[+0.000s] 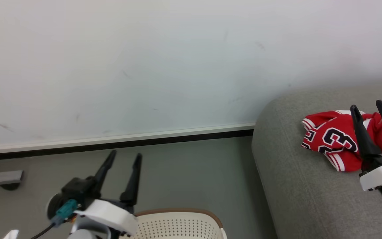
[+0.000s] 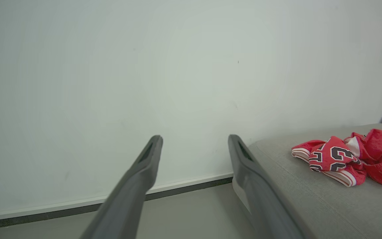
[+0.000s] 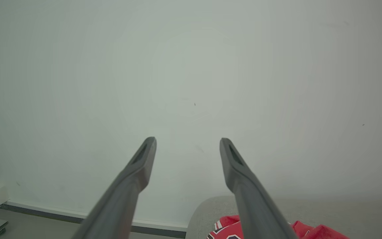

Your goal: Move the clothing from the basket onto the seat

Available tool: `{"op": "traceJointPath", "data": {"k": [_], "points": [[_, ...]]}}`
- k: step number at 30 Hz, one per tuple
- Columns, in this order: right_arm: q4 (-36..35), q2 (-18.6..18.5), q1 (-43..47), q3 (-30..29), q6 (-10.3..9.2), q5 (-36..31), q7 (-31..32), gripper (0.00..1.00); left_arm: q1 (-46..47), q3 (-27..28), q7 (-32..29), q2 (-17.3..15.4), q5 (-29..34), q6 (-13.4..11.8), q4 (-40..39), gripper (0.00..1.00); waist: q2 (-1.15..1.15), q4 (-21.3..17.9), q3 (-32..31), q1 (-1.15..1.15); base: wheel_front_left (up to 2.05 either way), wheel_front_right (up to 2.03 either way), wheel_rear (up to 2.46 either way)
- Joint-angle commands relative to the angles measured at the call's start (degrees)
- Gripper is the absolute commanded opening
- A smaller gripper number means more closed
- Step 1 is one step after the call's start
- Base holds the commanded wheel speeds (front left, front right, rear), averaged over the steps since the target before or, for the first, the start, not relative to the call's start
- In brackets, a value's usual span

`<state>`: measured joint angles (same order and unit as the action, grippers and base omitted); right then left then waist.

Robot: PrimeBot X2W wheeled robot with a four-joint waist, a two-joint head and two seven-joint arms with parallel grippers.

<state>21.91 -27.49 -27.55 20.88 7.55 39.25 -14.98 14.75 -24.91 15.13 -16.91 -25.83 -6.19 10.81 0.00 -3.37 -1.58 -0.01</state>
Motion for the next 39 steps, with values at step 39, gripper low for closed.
{"op": "traceJointPath", "data": {"k": [39], "points": [[-10.44,18.48,24.73,-15.24,-0.11,-20.54,-0.21,1.0,-15.13,29.94,0.02,11.91,15.01,8.02,3.65,1.0,0.0,4.45,-0.89,0.01,0.0,0.0,0.0]]}}
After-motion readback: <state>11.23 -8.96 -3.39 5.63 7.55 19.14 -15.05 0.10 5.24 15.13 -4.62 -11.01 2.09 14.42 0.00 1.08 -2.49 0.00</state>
